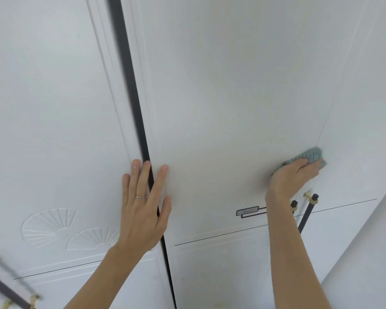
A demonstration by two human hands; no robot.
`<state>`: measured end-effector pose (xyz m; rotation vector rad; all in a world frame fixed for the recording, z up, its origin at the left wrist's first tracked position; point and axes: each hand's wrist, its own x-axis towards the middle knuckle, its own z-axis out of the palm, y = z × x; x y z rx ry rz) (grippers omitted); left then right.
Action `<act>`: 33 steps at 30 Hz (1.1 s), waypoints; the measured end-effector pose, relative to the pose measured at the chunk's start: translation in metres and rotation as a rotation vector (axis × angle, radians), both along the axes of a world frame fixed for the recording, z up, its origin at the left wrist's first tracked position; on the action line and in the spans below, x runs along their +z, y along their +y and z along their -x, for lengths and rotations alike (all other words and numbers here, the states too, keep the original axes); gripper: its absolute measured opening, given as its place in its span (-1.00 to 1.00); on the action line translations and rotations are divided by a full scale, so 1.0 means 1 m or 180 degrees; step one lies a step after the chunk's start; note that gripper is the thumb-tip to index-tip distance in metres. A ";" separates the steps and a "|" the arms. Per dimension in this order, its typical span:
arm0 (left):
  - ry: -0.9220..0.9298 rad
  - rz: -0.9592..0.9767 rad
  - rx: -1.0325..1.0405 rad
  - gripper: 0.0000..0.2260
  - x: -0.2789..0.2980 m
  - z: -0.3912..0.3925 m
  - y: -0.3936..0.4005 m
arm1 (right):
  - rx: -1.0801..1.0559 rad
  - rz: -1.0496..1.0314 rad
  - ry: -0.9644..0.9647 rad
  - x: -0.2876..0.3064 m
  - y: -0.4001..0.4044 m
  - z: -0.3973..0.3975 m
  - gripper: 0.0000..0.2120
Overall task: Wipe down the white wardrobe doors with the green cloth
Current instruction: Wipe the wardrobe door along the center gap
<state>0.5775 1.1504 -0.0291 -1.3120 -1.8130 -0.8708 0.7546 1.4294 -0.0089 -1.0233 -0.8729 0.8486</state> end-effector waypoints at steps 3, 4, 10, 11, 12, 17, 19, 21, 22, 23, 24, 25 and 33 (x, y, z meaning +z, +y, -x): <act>-0.0081 -0.0061 -0.0059 -0.47 0.000 -0.004 0.000 | 0.0043 -0.0309 -0.0207 -0.006 -0.039 0.021 -0.43; -0.0124 -0.0101 -0.0108 -0.49 0.000 -0.005 0.000 | 0.0096 -0.0546 -0.0399 -0.013 -0.063 0.035 -0.44; -0.0076 -0.0176 -0.0302 -0.51 0.008 0.000 -0.010 | 0.0558 -0.2287 -0.2316 -0.080 -0.168 0.103 -0.46; -0.0019 -0.0185 -0.0308 -0.52 0.009 0.000 -0.011 | 0.0528 -0.2502 -0.2524 -0.091 -0.171 0.106 -0.46; 0.0036 -0.0204 -0.0287 -0.53 0.011 0.001 -0.013 | 0.0506 -0.2677 -0.2671 -0.099 -0.173 0.108 -0.46; 0.0139 -0.0282 -0.0067 -0.56 0.023 0.002 -0.014 | 0.0394 -0.3174 -0.2891 -0.080 -0.174 0.110 -0.52; 0.0130 -0.0310 -0.0025 -0.57 0.034 0.003 -0.015 | 0.0393 -0.3367 -0.2875 -0.051 -0.176 0.113 -0.53; 0.0192 -0.0353 -0.0013 -0.57 0.052 0.006 -0.015 | 0.0337 -0.3455 -0.2872 -0.010 -0.178 0.118 -0.52; 0.0268 -0.0379 -0.0004 -0.56 0.062 0.009 -0.015 | 0.0291 -0.3460 -0.2852 0.014 -0.177 0.121 -0.51; 0.0362 -0.0410 0.0003 -0.56 0.074 0.011 -0.015 | 0.0235 -0.3456 -0.2833 0.038 -0.177 0.123 -0.50; 0.0478 -0.0474 0.0017 -0.55 0.090 0.014 -0.015 | 0.0152 -0.3481 -0.2827 0.066 -0.177 0.124 -0.51; 0.0579 -0.0518 0.0034 -0.55 0.106 0.017 -0.015 | 0.0076 -0.3513 -0.2841 0.091 -0.175 0.126 -0.51; 0.1054 -0.0659 0.0351 -0.49 0.255 0.039 -0.013 | -0.0542 -0.3772 -0.2396 0.303 -0.170 0.144 -0.54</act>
